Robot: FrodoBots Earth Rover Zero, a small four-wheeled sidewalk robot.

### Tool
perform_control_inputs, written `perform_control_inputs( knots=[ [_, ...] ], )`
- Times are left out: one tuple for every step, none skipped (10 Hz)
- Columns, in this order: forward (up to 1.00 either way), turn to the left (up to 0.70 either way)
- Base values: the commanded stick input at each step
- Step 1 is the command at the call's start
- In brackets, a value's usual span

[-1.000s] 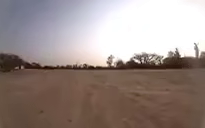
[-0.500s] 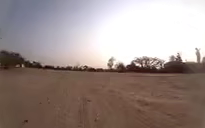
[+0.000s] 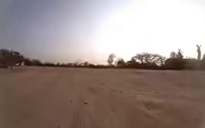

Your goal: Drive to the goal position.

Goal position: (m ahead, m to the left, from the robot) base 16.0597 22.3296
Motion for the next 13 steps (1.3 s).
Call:
perform_control_inputs(
  knots=[
    [0.7, 0.0],
    [0.7, 0.0],
    [0.7, 0.0],
    [0.7, 0.0],
    [0.7, 0.0],
    [0.7, 0.0],
    [0.7, 0.0],
    [0.7, 0.0],
    [0.7, 0.0],
    [0.7, 0.0],
    [0.7, 0.0],
    [0.7, 0.0],
    [0.7, 0.0]
  ],
)
